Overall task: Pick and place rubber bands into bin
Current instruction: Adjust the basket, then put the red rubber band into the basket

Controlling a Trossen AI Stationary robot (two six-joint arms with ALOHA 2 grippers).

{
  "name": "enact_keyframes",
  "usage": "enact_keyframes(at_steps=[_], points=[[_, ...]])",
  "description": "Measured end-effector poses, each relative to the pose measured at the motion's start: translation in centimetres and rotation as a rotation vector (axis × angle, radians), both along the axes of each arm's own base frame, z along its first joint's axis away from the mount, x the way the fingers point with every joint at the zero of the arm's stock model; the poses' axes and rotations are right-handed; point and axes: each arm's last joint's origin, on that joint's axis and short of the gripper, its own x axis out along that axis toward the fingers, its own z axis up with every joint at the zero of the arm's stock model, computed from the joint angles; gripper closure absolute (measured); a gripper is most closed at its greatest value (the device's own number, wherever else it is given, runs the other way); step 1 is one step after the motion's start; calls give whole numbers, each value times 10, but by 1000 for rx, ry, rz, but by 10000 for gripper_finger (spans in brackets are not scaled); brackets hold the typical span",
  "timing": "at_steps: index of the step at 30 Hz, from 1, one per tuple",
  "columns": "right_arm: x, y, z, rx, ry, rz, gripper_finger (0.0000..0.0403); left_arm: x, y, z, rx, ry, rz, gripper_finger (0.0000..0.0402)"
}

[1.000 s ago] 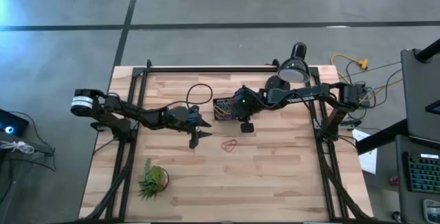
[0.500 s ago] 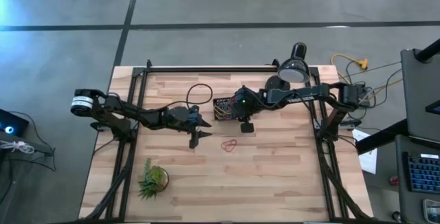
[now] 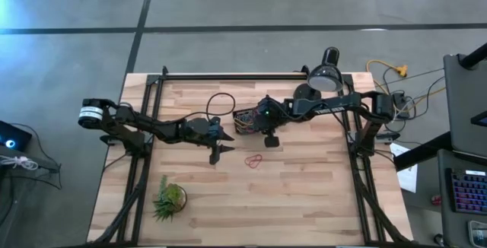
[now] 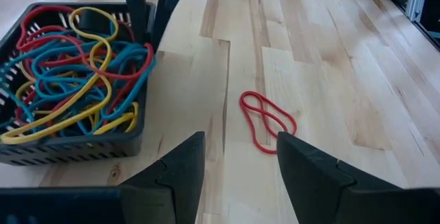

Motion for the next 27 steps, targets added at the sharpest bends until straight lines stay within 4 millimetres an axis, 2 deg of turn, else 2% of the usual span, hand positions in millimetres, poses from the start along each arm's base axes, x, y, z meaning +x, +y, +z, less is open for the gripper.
enact_keyframes(at_steps=[18, 27], points=[[2, -2, 2, 76, -9, -62, 294, 0, 0, 0, -2, 0, 0, 237], [-6, -1, 34, 40, -95, -76, 268, 0, -2, 0, -1, 0, -10, 237]])
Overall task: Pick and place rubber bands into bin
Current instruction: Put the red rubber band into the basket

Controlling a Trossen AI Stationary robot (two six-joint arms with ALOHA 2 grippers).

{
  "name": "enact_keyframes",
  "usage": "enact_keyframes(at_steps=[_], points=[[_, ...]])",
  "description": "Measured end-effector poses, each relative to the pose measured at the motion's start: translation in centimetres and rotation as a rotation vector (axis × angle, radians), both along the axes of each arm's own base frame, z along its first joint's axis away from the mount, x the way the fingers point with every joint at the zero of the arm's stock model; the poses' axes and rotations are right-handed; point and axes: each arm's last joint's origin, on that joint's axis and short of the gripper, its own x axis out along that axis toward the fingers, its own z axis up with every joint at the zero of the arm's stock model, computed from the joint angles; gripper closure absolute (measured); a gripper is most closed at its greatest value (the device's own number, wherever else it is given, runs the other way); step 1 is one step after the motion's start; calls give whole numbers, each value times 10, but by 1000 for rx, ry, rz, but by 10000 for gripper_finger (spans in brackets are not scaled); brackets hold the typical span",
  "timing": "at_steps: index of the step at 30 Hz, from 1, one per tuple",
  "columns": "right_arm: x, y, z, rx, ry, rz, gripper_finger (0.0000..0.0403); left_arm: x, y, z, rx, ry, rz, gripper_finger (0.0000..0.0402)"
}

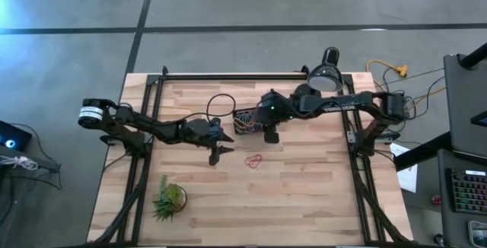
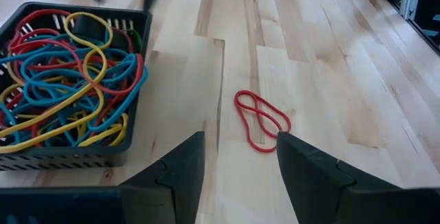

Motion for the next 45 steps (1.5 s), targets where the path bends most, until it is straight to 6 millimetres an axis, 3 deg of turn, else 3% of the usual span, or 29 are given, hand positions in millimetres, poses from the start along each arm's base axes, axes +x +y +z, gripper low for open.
enact_keyframes(at_steps=[8, 12, 17, 28, 35, 45], points=[[-26, 6, 35, -42, 18, -66, 275, 4, -26, 6, 93, -39, -230, 238], [-37, 23, 50, -35, -12, -33, 274, 9, -42, 16, 169, -90, -319, 238], [-49, 47, 54, -25, -31, 30, 270, 17, -47, 21, 218, -107, -287, 238], [-70, 91, 24, 80, 52, 67, 280, 74, -54, -27, 224, 58, -308, 238], [-81, 110, 3, 151, 91, 45, 280, 99, -48, -43, 196, 217, -282, 238], [-86, 126, -11, 174, 41, 84, 287, 118, -40, -40, 105, 312, -199, 249]])
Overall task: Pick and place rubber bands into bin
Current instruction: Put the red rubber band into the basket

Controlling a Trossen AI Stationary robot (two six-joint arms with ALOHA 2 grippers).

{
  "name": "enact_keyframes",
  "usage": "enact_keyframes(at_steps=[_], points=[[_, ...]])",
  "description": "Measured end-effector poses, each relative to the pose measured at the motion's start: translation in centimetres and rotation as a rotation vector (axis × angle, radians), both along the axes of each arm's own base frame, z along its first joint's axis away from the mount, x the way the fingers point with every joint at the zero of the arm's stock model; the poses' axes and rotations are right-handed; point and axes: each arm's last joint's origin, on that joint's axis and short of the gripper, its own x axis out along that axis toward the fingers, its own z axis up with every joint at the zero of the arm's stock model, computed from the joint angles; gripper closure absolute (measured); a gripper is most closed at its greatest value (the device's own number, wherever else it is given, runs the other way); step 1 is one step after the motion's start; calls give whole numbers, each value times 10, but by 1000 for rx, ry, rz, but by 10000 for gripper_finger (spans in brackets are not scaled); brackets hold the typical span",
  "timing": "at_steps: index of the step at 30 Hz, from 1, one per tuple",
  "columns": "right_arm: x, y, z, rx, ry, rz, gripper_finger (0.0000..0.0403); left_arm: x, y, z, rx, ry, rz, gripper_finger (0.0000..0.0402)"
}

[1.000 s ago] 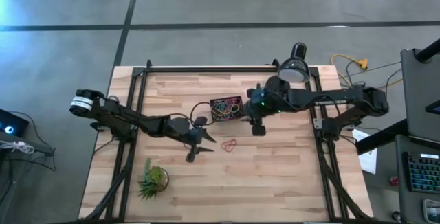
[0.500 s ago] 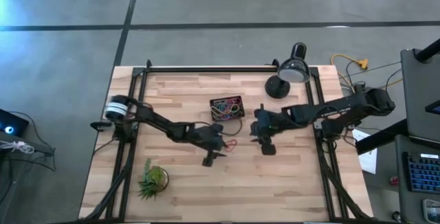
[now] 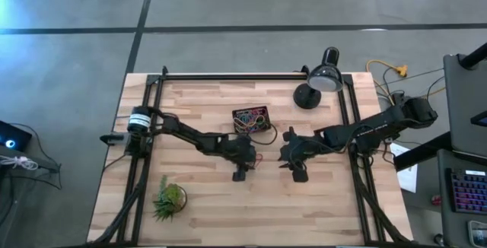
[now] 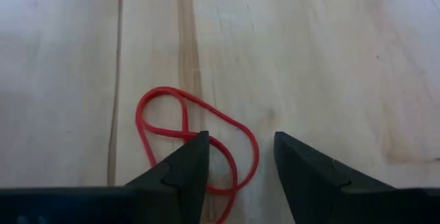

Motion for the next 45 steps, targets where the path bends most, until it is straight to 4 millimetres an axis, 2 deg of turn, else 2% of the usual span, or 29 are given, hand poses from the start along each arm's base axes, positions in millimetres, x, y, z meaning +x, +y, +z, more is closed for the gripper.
enact_keyframes(at_steps=[3, 8, 10, 17, 20, 26, 33, 38, 45], points=[[-2, 2, -4, -7, -7, -4, 290, 0, 1, 2, 17, 16, 20, 282], [-5, 3, -9, 5, 10, -29, 296, -1, 1, 3, 27, 50, 27, 371], [-7, 4, -12, 14, 18, -39, 299, -2, 1, 2, 32, 57, 30, 393], [-11, 8, -19, 10, 8, -44, 299, -6, 1, 7, 94, 63, 44, 401], [-12, 9, -20, 16, 9, -50, 299, -10, 0, 17, 119, 63, 58, 401], [-12, 8, -20, 13, 5, -53, 300, -15, -2, 50, 146, -37, 71, 401], [-10, 8, -19, 3, -15, -66, 302, -23, 0, 79, 235, -103, 95, 401], [-10, 8, -19, 6, -20, -69, 301, -26, 10, 92, 297, -136, 111, 402], [-8, 9, -17, 14, -48, -69, 301, -28, 46, 92, 328, -117, 190, 402]])
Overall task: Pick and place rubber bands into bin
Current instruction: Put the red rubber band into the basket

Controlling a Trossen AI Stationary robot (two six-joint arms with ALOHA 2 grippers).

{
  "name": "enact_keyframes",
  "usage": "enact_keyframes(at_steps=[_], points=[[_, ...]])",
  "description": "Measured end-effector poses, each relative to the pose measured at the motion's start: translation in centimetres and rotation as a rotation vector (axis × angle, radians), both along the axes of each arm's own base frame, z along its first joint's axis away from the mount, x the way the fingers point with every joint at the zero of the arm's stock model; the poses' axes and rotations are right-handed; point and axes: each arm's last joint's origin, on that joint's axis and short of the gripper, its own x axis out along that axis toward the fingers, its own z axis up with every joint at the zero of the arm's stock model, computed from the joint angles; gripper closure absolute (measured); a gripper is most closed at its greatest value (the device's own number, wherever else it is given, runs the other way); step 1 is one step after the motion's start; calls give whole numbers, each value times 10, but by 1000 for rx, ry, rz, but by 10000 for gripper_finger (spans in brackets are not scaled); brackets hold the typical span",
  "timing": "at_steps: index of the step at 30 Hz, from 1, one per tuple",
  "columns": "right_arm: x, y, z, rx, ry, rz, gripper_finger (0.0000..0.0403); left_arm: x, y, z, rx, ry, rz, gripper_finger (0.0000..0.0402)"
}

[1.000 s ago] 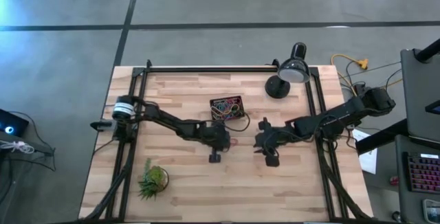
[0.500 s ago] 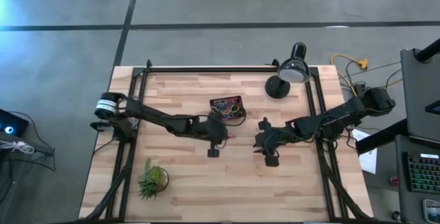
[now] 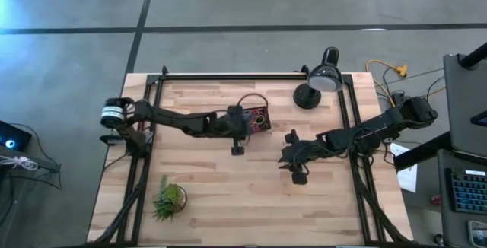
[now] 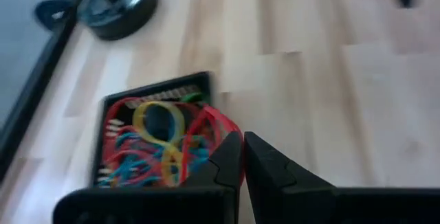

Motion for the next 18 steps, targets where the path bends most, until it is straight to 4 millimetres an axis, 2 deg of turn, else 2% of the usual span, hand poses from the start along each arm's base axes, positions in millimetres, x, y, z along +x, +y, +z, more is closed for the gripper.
enact_keyframes(at_steps=[12, 18], points=[[0, 0, 0, -3, 0, 3, 301, -7, 54, -4, -9, 14, 103, 402], [0, -1, 0, -26, -6, -13, 301, -10, 66, -11, -60, 27, 98, 402]])
